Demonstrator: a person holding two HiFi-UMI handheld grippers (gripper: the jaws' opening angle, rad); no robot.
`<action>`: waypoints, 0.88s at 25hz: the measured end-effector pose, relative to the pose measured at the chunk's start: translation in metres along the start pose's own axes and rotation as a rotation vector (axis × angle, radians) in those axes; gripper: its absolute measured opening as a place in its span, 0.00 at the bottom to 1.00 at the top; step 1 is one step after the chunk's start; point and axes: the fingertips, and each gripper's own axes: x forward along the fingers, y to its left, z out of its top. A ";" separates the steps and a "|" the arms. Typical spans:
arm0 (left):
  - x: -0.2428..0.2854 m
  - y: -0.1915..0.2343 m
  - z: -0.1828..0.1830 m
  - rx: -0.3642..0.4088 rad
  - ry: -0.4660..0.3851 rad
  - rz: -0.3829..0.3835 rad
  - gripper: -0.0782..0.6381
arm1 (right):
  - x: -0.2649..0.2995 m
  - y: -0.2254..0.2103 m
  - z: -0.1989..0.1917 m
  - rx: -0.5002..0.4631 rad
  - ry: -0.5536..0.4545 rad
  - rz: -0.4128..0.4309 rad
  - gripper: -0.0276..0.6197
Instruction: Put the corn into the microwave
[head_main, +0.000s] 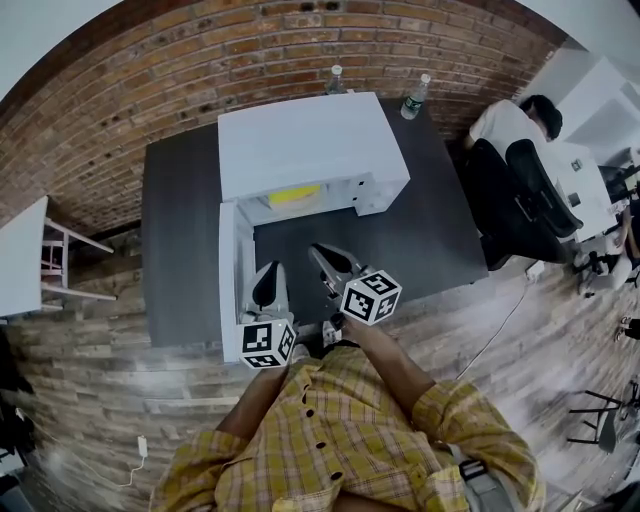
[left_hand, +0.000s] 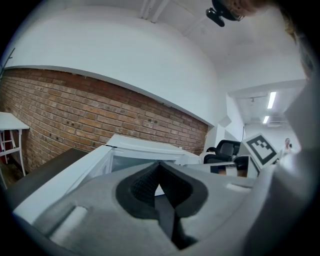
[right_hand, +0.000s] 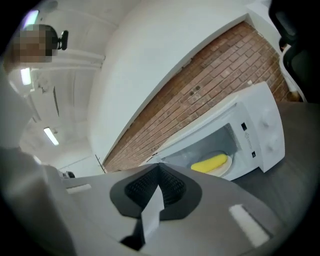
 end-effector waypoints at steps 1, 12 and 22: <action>-0.001 0.000 0.000 0.004 -0.002 -0.002 0.10 | -0.002 0.004 0.000 -0.030 0.001 0.001 0.05; -0.010 -0.008 0.007 0.046 -0.010 -0.032 0.10 | -0.025 0.034 0.012 -0.268 -0.031 -0.044 0.05; -0.018 -0.013 0.011 0.063 -0.023 -0.036 0.10 | -0.036 0.036 0.013 -0.303 -0.049 -0.096 0.05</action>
